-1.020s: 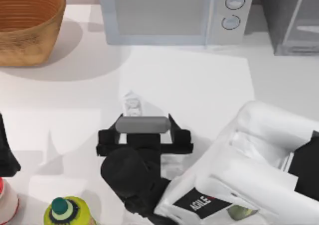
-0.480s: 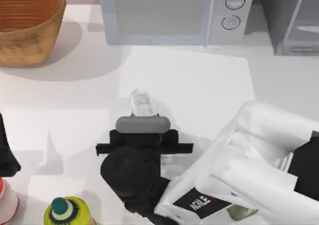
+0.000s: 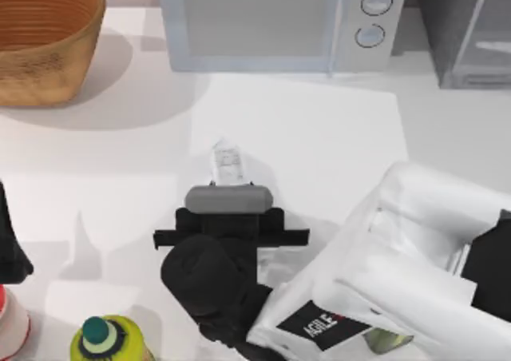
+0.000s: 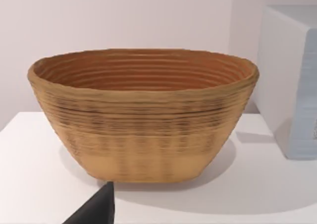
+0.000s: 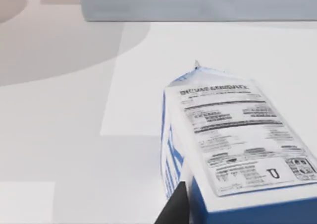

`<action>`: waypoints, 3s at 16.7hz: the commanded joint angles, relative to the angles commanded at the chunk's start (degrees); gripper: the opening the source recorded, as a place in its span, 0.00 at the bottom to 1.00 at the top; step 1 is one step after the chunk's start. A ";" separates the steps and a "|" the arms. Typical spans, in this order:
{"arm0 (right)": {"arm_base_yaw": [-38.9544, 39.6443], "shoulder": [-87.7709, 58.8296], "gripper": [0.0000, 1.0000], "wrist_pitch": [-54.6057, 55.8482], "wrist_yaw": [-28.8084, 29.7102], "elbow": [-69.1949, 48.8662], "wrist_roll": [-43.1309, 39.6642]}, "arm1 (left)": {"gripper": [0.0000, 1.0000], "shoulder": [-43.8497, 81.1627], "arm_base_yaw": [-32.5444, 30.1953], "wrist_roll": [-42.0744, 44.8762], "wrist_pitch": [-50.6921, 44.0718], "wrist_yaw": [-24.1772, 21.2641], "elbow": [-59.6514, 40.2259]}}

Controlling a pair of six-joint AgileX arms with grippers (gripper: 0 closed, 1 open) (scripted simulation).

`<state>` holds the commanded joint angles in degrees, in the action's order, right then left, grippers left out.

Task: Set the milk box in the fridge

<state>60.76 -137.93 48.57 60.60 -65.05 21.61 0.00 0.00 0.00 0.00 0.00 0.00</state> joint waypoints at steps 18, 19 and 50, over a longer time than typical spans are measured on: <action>0.27 20.31 0.00 -23.91 -0.24 -4.12 0.14 | 1.00 0.00 0.00 0.00 0.00 0.00 0.00; 0.26 21.63 0.00 -25.63 -0.30 -4.35 0.18 | 1.00 0.00 0.00 0.00 0.00 0.00 0.00; -57.54 133.23 0.00 -46.65 -58.92 62.60 -19.85 | 1.00 0.00 0.00 0.00 0.00 0.00 0.00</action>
<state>3.22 -4.70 1.92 1.68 -2.45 1.76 0.00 0.00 0.00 0.00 0.00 0.00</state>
